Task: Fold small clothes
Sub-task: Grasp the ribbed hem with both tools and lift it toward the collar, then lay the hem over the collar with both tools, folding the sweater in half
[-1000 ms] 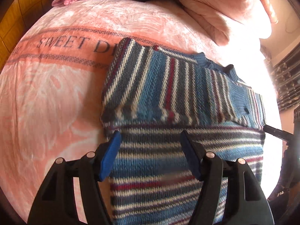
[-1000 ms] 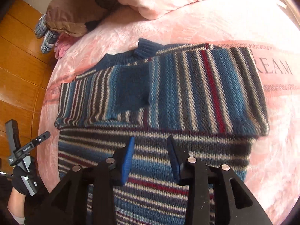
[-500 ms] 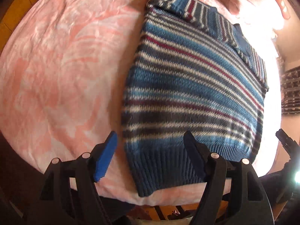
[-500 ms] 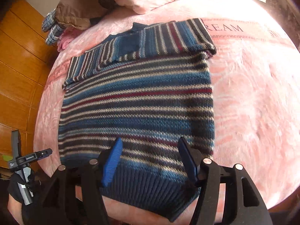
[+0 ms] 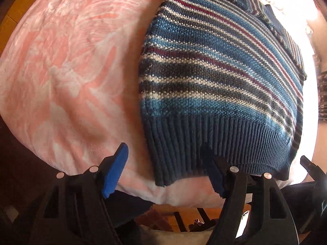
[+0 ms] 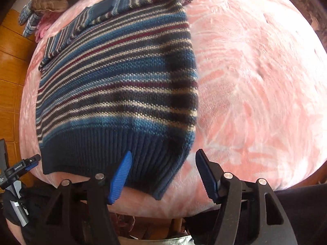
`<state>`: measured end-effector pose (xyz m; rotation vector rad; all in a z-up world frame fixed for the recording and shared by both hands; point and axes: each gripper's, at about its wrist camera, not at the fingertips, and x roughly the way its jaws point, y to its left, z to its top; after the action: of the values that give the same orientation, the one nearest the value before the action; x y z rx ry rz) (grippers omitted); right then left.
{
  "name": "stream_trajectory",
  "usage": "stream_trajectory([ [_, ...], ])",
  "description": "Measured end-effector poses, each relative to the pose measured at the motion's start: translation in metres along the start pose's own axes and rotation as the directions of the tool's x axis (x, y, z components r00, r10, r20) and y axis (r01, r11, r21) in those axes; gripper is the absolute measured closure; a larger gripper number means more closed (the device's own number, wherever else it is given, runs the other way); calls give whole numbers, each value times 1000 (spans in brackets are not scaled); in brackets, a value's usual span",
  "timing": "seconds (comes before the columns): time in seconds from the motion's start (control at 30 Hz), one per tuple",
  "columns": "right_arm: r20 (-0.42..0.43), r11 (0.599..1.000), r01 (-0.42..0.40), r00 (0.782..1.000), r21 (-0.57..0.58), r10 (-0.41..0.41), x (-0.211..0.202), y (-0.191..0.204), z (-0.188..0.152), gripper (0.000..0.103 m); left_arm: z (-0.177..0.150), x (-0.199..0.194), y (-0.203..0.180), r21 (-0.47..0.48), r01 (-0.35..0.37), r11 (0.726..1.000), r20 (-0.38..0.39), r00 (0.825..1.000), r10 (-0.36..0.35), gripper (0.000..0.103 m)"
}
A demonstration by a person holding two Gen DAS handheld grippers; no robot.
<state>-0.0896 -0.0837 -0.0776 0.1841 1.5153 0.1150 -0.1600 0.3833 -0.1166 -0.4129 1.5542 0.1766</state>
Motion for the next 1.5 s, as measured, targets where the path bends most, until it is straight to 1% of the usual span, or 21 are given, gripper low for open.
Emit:
stream_trajectory([
  [0.1,-44,1000,-22,999,-7,22,9,0,-9,38,-4,8,-2,-7,4,1000,-26,1000,-4,31],
  [0.2,-91,999,-31,995,9,31,20,-3,-15,38,-6,21,-3,-7,-25,1000,-57,998,24,30],
  [0.27,-123,996,-71,990,47,76,28,-8,-17,39,-8,27,-3,-8,-36,999,-69,997,36,30],
  [0.33,-140,992,-101,984,72,110,34,-10,-18,53,-8,30,-4,-11,-36,999,-67,997,36,30],
  [0.4,-162,990,-109,979,84,122,40,-10,-20,61,-8,32,-2,-18,-26,999,-65,998,25,29],
  [0.43,-164,991,-107,979,84,120,41,-10,-20,68,-9,33,-1,-23,-20,1000,-63,998,18,30],
  [0.47,-161,990,-113,979,86,126,41,-10,-20,75,-11,34,1,-30,-11,999,-57,998,9,34],
  [0.5,-156,987,-131,977,90,144,41,-10,-20,87,-12,33,3,-32,9,999,-52,999,-11,40],
  [0.53,-146,984,-152,975,96,165,39,-11,-20,91,-13,33,3,-34,40,999,-56,998,-42,59],
  [0.57,-136,980,-174,973,101,187,36,-11,-20,92,-14,33,4,-42,79,996,-61,995,-82,75],
  [0.63,-117,971,-215,967,109,227,31,-13,-18,93,-16,31,7,-51,99,994,-57,993,-102,91],
  [0.67,-107,965,-235,963,116,248,28,-14,-18,93,-16,30,7,-54,109,993,-51,992,-112,93],
  [0.73,-75,946,-295,949,132,306,20,-19,-14,93,-16,22,10,-81,163,983,-37,985,-166,94],
  [0.8,-41,934,-337,938,123,344,7,-20,-10,93,-15,7,12,-102,220,970,-2,975,-221,95],
  [0.87,5,919,-379,925,110,380,-10,-19,-2,93,-13,-8,8,-83,267,960,43,964,-264,95],
  [0.93,39,902,-420,907,102,418,-25,-21,7,93,-9,-27,-3,-30,282,959,85,957,-279,95],
  [1.07,87,854,-506,862,116,499,-42,-24,32,93,6,-60,-21,31,340,940,150,928,-341,95],
  [1.2,102,831,-537,843,142,528,-51,-23,66,93,36,-80,-27,15,396,918,210,897,-390,95],
  [1.27,112,819,-554,833,148,542,-56,-23,83,93,55,-87,-27,6,395,919,232,893,-386,95],
  [1.4,109,813,-558,830,167,547,-56,-22,121,93,96,-91,-20,-39,406,913,232,893,-387,95],
  [1.5,90,804,-562,826,195,556,-47,-26,147,93,128,-84,-24,-42,397,917,223,898,-378,95],
])
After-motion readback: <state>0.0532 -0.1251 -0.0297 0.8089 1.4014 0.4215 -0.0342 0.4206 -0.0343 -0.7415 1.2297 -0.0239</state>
